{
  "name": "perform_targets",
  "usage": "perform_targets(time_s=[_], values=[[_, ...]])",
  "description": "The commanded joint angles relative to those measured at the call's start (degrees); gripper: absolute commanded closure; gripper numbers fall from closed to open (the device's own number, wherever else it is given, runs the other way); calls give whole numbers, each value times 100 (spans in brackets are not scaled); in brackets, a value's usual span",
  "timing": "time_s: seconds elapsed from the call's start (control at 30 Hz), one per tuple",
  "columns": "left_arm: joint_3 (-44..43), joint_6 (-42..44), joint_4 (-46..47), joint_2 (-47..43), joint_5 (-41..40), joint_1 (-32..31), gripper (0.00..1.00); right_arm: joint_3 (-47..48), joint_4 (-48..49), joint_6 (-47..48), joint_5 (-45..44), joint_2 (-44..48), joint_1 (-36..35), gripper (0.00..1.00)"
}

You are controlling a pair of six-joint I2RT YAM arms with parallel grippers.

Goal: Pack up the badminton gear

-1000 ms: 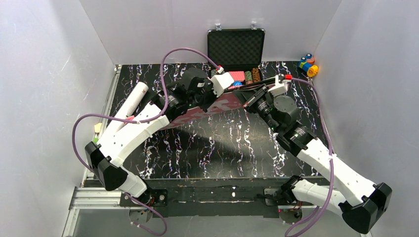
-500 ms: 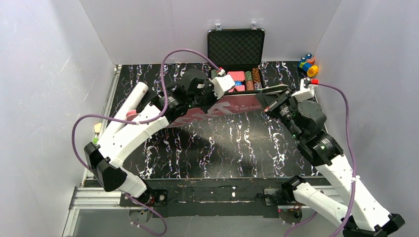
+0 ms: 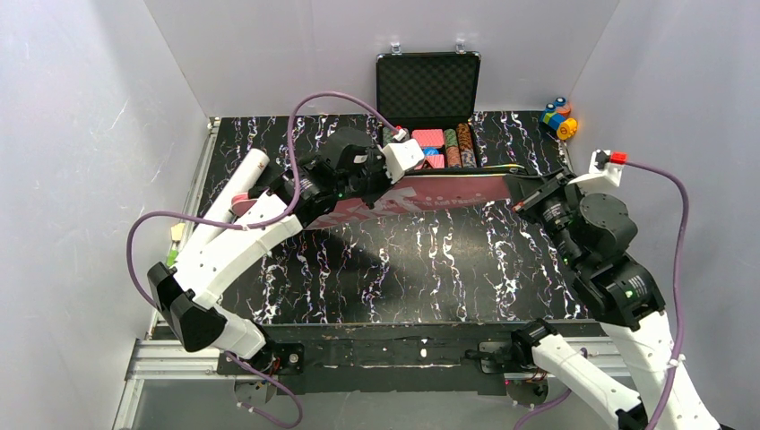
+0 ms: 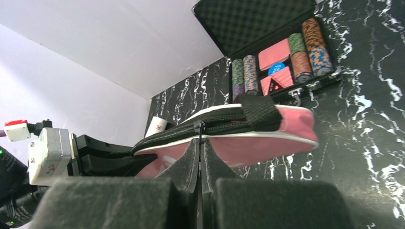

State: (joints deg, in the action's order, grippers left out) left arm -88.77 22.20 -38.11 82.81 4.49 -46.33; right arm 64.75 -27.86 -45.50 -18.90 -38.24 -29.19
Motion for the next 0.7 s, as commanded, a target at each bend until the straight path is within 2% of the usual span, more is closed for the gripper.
perform_targets(time_s=[0.0,0.5,0.6,0.63,0.67], values=[[21,63,122,-334,-172,49,100,454,-83,416,-743,296,62,99],[-139,64,101,-230,-99,0,100,407,-792,923,-1876,904,63,97],[-234,135,97,-114,-112,-68,100,302,-918,901,-1926,1045,63,81],[-339,175,64,-3,-157,-137,100,286,-1036,888,-2020,1125,58,63],[-395,198,44,63,-192,-181,100,315,-1124,878,-2088,1163,62,55]])
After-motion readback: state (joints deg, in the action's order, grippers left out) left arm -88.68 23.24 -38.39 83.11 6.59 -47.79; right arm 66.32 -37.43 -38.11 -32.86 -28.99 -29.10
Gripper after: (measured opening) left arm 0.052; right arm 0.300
